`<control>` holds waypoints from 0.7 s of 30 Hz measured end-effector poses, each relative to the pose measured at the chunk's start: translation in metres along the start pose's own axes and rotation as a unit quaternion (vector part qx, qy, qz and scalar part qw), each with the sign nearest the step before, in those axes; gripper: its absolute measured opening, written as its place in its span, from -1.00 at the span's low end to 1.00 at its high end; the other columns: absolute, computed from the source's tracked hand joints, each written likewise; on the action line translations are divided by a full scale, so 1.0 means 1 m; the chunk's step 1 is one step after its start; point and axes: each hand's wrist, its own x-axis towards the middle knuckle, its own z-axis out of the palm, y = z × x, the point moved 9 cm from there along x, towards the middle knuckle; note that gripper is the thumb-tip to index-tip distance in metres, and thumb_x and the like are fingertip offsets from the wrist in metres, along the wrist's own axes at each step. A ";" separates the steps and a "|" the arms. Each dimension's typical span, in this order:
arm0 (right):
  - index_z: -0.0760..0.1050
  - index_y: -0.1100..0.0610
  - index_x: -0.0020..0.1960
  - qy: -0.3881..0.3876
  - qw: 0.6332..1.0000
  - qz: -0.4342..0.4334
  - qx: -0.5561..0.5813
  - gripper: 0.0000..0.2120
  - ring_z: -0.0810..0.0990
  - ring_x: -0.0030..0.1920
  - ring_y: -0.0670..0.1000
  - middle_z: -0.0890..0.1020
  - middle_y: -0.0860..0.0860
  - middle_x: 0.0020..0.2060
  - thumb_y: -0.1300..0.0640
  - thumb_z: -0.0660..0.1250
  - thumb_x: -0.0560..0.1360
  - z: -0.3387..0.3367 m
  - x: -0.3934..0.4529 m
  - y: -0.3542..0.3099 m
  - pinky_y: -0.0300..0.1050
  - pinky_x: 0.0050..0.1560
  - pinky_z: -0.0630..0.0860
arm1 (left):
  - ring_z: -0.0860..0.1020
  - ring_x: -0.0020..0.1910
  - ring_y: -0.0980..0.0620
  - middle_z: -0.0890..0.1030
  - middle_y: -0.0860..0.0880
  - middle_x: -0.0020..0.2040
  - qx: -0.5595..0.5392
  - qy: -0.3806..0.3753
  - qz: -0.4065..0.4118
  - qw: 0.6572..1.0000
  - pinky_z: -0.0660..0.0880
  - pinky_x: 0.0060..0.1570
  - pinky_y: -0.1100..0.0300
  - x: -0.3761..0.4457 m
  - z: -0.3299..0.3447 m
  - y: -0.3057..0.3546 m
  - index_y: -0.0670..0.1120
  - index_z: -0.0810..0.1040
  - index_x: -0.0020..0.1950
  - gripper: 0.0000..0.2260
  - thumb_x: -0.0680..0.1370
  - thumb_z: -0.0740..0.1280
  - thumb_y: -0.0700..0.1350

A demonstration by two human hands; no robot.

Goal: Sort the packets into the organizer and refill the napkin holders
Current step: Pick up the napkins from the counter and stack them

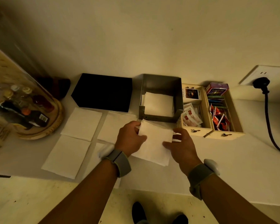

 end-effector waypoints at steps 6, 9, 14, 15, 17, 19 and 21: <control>0.27 -0.06 0.33 -0.034 0.999 0.007 -0.006 -0.34 0.46 0.08 0.02 0.45 -0.08 0.08 0.27 0.48 0.36 0.005 -0.002 0.010 0.19 0.22 0.44 | 0.53 0.18 -0.09 0.58 -0.08 0.21 0.094 0.002 0.012 0.996 0.50 0.17 0.04 0.016 0.011 -0.001 -0.04 0.41 0.35 -0.42 0.38 0.50 -0.05; 0.27 -0.07 0.32 -0.046 0.999 0.012 0.008 -0.34 0.48 0.10 0.06 0.46 -0.07 0.08 0.29 0.48 0.35 0.010 0.002 0.009 0.20 0.21 0.45 | 0.47 0.24 -0.11 0.49 -0.10 0.28 0.100 -0.009 -0.015 0.995 0.45 0.17 0.08 0.022 0.017 -0.003 -0.03 0.33 0.41 -0.33 0.35 0.52 -0.08; 0.27 -0.07 0.32 -0.044 0.999 -0.009 -0.026 -0.38 0.48 0.06 0.05 0.46 -0.06 0.07 0.32 0.43 0.40 0.011 0.008 0.007 0.16 0.20 0.47 | 0.48 0.04 -0.03 0.51 -0.04 0.15 -0.031 -0.073 -0.067 0.995 0.44 -0.06 0.13 0.019 0.027 -0.012 0.01 0.32 0.31 -0.36 0.32 0.53 -0.21; 0.27 -0.07 0.32 -0.042 0.999 -0.014 -0.033 -0.38 0.48 0.05 0.05 0.46 -0.06 0.07 0.32 0.42 0.40 0.010 0.008 0.008 0.15 0.19 0.47 | 0.48 0.02 -0.02 0.51 -0.01 0.12 -0.054 -0.084 -0.074 0.992 0.44 -0.08 0.13 0.016 0.028 -0.013 0.02 0.33 0.30 -0.37 0.32 0.52 -0.23; 0.27 -0.07 0.33 -0.040 0.998 -0.021 -0.035 -0.37 0.49 0.05 0.05 0.46 -0.06 0.08 0.30 0.44 0.39 0.007 0.009 0.010 0.14 0.18 0.48 | 0.49 -0.01 0.00 0.49 0.04 0.07 -0.091 -0.102 -0.075 0.988 0.47 -0.11 0.15 0.009 0.030 -0.014 0.06 0.38 0.24 -0.43 0.33 0.51 -0.24; 0.29 -0.07 0.33 -0.043 0.998 -0.037 -0.025 -0.34 0.49 0.05 0.04 0.48 -0.08 0.08 0.28 0.48 0.36 0.005 0.007 0.011 0.15 0.17 0.49 | 0.51 0.01 0.00 0.51 0.07 0.02 -0.130 -0.117 -0.060 0.983 0.52 -0.10 0.17 0.001 0.029 -0.012 0.12 0.43 0.12 -0.54 0.36 0.50 -0.23; 0.29 -0.11 0.32 -0.061 0.997 -0.051 0.003 -0.31 0.50 0.06 0.01 0.49 -0.12 0.07 0.26 0.51 0.33 0.005 0.003 0.010 0.15 0.15 0.50 | 0.54 0.03 0.00 0.53 0.07 -0.01 -0.167 -0.130 -0.034 0.977 0.55 -0.08 0.20 -0.007 0.025 -0.007 0.14 0.45 0.01 -0.63 0.37 0.50 -0.21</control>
